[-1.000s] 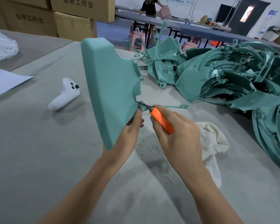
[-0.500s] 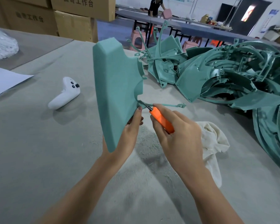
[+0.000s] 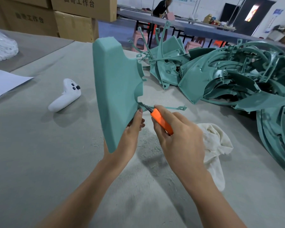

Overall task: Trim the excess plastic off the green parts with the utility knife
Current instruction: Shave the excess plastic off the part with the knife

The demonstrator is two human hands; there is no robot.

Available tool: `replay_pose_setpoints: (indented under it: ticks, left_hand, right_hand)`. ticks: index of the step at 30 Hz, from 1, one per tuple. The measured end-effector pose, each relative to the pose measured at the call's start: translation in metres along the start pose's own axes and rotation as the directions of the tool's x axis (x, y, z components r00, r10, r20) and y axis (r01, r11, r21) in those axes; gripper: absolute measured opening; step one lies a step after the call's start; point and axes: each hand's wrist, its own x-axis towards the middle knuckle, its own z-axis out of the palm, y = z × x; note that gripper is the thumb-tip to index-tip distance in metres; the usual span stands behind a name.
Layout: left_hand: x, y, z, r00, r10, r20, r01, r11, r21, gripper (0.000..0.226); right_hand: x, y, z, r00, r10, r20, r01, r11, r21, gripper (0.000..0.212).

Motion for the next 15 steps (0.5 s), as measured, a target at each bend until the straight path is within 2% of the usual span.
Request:
replay_pose_setpoints:
  ticks: [8,12,15]
  left_hand:
    - [0.004,-0.008,-0.002,1.000,0.010,-0.014,-0.010,1.000,0.010,0.029]
    - [0.007,-0.016,-0.005,1.000,-0.012,-0.007,0.013,0.997,0.072,0.035]
    - [0.006,-0.016,-0.004,0.999,0.039,-0.026,-0.038,0.998,0.048,0.035]
  right_hand:
    - [0.000,-0.003,0.004,0.999,-0.008,-0.035,0.004,0.995,-0.095,0.032]
    - [0.001,-0.003,0.004,0.999,-0.014,-0.031,0.010,0.992,-0.122,0.032]
    - [0.001,-0.002,0.005,1.000,-0.017,-0.012,0.015,0.986,-0.168,0.032]
